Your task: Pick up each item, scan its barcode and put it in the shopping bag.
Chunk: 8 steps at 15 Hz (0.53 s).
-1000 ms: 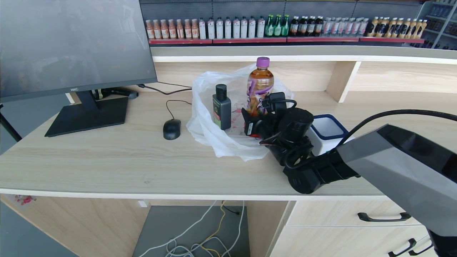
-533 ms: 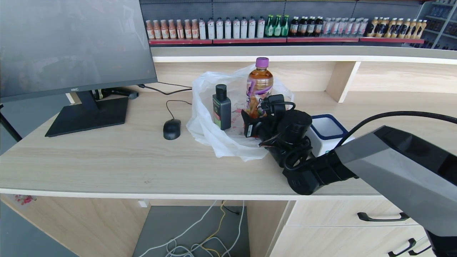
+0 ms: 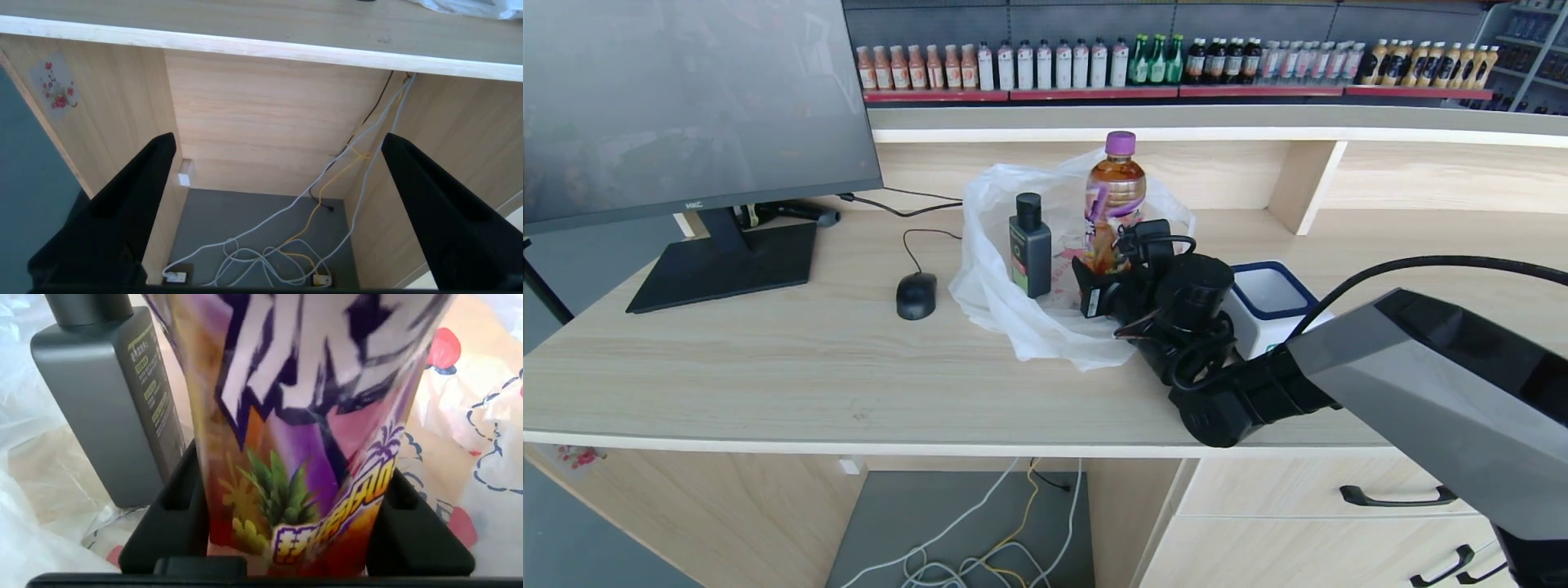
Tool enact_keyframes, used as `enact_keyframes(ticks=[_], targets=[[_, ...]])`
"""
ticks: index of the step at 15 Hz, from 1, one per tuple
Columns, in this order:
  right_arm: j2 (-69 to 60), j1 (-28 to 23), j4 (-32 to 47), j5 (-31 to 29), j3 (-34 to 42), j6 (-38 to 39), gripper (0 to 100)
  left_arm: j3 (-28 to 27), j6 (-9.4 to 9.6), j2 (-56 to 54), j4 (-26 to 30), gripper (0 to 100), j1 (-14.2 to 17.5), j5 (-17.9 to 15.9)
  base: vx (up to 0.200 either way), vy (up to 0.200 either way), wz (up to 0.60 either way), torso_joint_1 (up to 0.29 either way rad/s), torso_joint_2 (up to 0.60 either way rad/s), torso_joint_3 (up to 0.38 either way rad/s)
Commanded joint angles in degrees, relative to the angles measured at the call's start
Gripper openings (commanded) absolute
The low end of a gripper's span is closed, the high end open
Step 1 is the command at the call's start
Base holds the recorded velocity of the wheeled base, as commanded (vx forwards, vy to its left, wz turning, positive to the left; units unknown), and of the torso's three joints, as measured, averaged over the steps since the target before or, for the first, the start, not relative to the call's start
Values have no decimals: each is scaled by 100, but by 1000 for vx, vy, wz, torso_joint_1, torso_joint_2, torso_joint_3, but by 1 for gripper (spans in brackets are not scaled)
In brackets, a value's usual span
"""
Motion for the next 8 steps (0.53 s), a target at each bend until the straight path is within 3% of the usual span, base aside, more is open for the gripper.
enact_keyframes(ticks=[1, 8], targets=[[26, 1, -59, -2, -6, -4, 100, 0, -2, 0, 0, 100, 5, 0, 0, 0, 0, 0, 0, 0], [-35, 1, -173, -11, -6, -21, 100, 0, -2, 0, 0, 100, 5, 0, 0, 0, 0, 0, 0, 0]])
